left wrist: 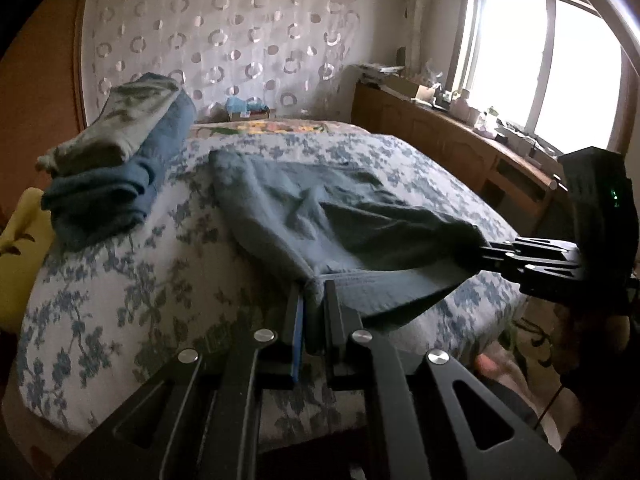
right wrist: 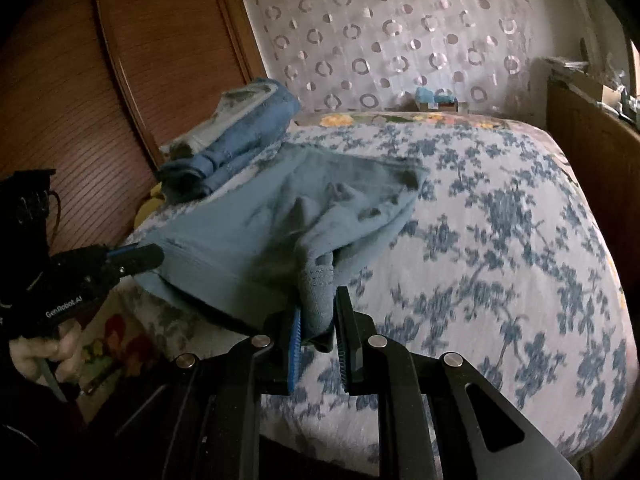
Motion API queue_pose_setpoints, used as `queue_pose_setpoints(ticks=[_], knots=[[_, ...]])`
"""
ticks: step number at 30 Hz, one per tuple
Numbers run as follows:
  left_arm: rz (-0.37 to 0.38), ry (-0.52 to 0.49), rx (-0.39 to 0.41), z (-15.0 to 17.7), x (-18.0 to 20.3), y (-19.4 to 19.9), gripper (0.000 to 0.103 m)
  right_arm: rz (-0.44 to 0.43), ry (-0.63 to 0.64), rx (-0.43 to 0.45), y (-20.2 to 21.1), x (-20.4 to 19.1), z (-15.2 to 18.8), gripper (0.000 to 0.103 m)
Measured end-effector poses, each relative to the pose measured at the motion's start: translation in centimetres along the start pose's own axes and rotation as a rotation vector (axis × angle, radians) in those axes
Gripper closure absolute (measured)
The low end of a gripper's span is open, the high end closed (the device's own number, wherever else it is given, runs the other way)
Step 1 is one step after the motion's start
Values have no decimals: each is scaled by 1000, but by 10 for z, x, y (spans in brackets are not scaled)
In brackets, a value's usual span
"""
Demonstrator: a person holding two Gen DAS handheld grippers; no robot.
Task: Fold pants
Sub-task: 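Lower the held shorts back onto the bed with both tools, then open the right tool and move it over the shorts while the left tool holds the hem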
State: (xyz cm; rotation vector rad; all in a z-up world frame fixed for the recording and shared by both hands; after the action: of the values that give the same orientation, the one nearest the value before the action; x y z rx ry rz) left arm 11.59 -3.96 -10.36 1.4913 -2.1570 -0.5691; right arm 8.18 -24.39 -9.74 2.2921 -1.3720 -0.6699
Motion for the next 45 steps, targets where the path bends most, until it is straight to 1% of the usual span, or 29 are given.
queue_pose_setpoints(ticks=[6,12,21,23,29,31,36,39,45], knots=[[-1,3,-7,12,3,4,94,-30,-53,-6,3,3,11,88],[-5,-18,-23,23,9,6,94,-24,-58,-16,7,3,19,88],[0,-5,-50,34,6,1,94,-16,-73,-33,4,5,24,87],[0,-4,-53,34,6,-1,94,-9,-76,-36,4,5,25,84],[-2,-3,-66,38,6,-5,94,-5,-81,-40,5,7,26,83],[-2,-1,-64,39,6,-5,94,5,-84,-45,7,8,26,79],[-3,-2,-66,39,5,-5,94,16,-86,-47,18,12,27,77],[-8,-1,-62,39,4,-3,94,20,-84,-28,30,13,24,77],[-6,2,-61,38,3,-2,94,82,-55,20,43,32,4,76]])
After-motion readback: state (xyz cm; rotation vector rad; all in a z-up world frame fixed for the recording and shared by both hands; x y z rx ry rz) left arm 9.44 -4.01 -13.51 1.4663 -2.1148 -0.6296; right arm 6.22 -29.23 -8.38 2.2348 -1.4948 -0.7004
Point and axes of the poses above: each gripper's, at about its wrist camera, not at the fingertips, and y roughly against the way its jaws point, x to its right, z to its underside, the point moved 5 cm from there along -y, roughly the way its jaws point, and after that the axes turned 4 degrees about x, right-handed, at the moved point
